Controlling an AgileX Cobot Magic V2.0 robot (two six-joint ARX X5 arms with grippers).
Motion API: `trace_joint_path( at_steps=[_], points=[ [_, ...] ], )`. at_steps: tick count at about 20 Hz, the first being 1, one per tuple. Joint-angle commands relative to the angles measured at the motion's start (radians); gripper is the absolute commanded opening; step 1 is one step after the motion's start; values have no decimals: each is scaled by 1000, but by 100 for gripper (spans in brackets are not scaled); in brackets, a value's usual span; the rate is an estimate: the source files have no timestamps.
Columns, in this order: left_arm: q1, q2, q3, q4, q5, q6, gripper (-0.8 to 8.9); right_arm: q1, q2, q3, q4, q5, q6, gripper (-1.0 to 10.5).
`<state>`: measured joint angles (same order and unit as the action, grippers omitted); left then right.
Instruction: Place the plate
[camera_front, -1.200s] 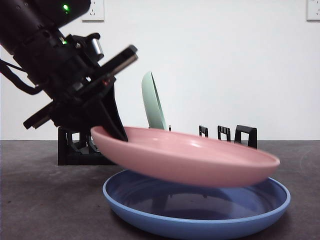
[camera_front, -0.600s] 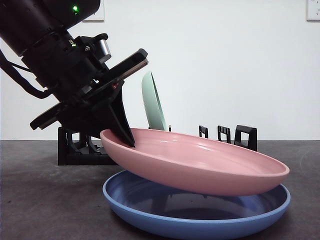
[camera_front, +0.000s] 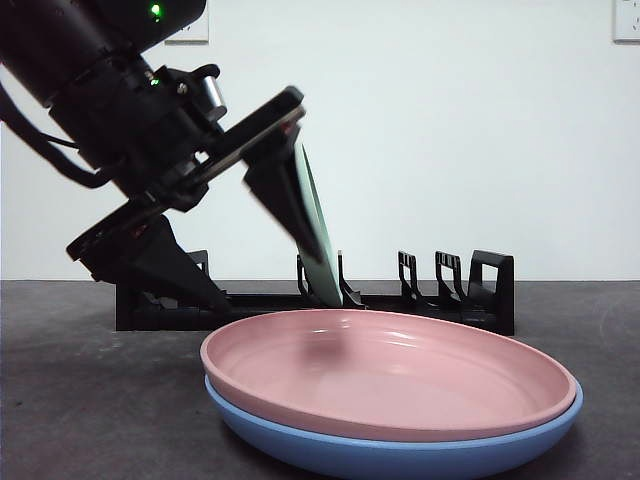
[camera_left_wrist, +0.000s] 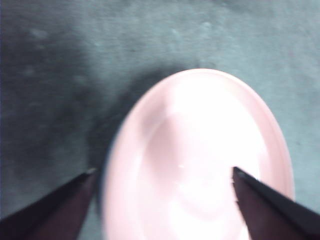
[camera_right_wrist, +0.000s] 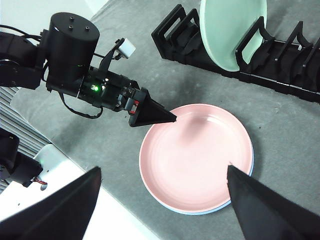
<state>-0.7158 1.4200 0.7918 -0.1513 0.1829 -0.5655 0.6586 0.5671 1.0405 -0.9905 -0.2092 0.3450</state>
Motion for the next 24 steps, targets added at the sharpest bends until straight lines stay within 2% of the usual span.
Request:
trace_joint_path(
  at_steps=[1,3,5,6,17,24],
  points=[
    [-9,11,42,8,53,-4,479,4,6,6,9,0,7,402],
    [-9,10,77,-30,77,-2,487,4,6,6,9,0,7,402],
    [-9,-1,122,-105,76,23,566,4,6,6,9,0,6,402],
    [-9,-7,135,-129,75,34,572,4,6,6,9,0,6,402],
    [-8,-226,227,-349,23,142,562,4,6,6,10,1,6,402],
    [-8,-436,293,-558,21,285,561,4,7,6,26,-1,10,402]
  ],
)
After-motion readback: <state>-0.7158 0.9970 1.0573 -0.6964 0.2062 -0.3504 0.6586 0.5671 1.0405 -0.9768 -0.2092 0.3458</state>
